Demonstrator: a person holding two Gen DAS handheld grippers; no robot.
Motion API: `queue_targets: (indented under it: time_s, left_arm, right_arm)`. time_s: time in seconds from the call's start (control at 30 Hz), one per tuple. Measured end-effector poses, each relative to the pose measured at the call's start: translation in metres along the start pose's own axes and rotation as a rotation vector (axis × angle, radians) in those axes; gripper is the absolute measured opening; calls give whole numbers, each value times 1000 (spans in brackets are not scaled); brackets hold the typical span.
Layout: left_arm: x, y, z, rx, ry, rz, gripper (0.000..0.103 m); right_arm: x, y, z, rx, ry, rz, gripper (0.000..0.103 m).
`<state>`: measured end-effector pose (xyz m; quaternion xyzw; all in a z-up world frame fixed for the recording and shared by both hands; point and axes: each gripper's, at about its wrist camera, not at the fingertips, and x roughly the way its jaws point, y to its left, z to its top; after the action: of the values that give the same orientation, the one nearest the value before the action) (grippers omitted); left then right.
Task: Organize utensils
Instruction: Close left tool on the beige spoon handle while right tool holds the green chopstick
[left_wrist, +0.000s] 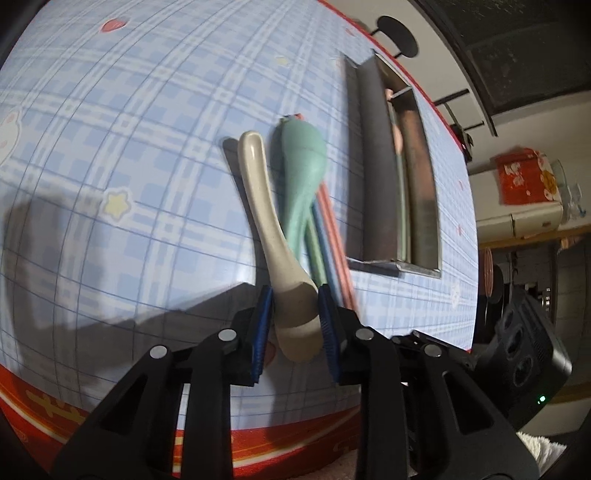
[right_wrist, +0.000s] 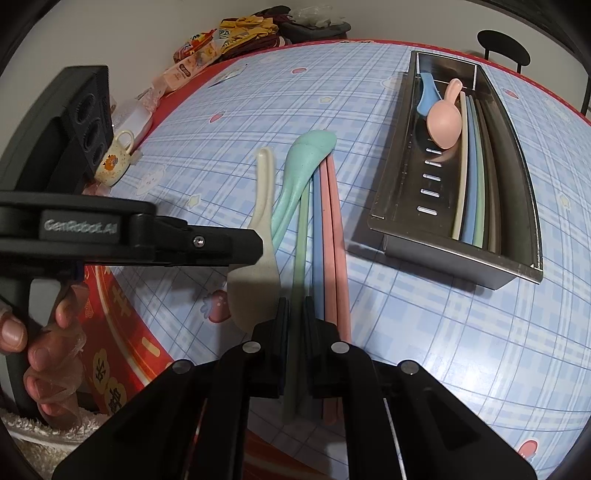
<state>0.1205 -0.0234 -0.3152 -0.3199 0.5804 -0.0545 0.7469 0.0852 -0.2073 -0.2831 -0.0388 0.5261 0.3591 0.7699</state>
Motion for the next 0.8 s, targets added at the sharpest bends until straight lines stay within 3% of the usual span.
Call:
queue_targets:
  time_s: [0.43, 0.57, 0.73, 0.8]
  left_arm:
    - [3, -1, 10, 10, -37, 32, 29]
    - [6, 2, 10, -36, -12, -35, 29]
    - [7, -7, 5, -9, 2, -96, 28]
    - [7, -10, 5, 6, 1, -101, 17]
  right_arm:
    - [-3, 1, -5, -4, -6, 3, 8]
    - [-3, 2, -5, -4, -6, 3, 8]
    - [-5, 2, -6, -2, -6, 5, 8]
    - [-5, 1, -5, -2, -6, 5, 8]
